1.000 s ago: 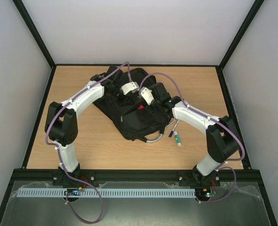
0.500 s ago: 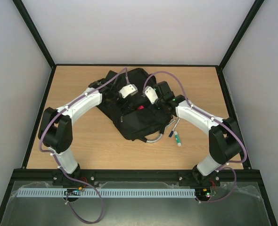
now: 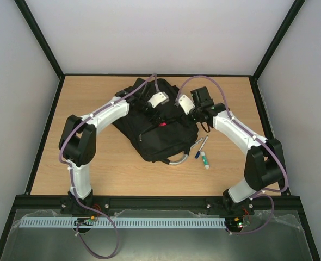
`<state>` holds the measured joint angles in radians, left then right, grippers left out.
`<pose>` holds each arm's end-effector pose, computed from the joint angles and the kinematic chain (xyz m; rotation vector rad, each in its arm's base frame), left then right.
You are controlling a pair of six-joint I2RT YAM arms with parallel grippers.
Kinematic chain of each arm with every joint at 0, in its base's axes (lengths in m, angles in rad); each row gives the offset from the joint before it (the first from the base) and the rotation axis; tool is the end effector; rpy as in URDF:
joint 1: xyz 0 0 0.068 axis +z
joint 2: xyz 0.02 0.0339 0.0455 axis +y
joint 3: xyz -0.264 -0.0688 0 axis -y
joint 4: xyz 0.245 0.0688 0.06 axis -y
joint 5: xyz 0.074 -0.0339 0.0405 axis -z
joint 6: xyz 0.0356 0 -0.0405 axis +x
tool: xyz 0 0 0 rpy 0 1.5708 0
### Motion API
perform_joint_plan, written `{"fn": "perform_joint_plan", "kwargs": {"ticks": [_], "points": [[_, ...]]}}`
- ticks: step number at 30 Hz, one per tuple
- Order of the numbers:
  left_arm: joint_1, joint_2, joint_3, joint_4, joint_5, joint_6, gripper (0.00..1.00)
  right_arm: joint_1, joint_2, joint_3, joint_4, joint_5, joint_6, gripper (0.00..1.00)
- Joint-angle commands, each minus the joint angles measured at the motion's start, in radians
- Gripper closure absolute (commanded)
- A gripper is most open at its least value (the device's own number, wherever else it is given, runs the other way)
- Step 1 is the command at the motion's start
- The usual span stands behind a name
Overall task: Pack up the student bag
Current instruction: Place the stationery in the student bag, then pick up the stationery from the center of the board.
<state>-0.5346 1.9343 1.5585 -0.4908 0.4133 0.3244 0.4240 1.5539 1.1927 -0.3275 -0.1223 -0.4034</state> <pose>0.3651 -0.2328 0.2449 1.1772 2.1226 -0.5978 0.3175 0.1481 0.2775 -0.9669 2.0401 0.1491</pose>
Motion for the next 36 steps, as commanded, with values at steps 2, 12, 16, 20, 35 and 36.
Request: {"fn": "perform_joint_plan", "kwargs": {"ticks": [2, 12, 16, 20, 35, 36], "points": [[-0.013, 0.036, 0.029, 0.014, 0.033, -0.006, 0.01, 0.002, 0.059, 0.013, -0.025, 0.029, -0.087, 0.34], [-0.046, 0.057, -0.057, 0.1, -0.101, 0.043, 0.01, 0.002, 0.251, 0.193, -0.021, 0.027, -0.092, 0.37], [-0.049, 0.08, -0.056, 0.118, -0.188, 0.035, 0.01, 0.002, 0.282, 0.229, -0.038, -0.023, -0.078, 0.62], [-0.042, 0.076, -0.06, 0.141, -0.206, 0.024, 0.01, 0.002, 0.266, 0.24, -0.06, -0.082, -0.053, 0.78], [-0.018, -0.215, -0.373, 0.324, -0.079, -0.088, 0.01, 0.071, 0.156, 0.182, -0.102, -0.197, 0.041, 0.87], [-0.024, -0.217, -0.382, 0.328, -0.087, -0.079, 0.01, 0.077, 0.154, 0.181, -0.102, -0.199, 0.046, 0.87]]}}
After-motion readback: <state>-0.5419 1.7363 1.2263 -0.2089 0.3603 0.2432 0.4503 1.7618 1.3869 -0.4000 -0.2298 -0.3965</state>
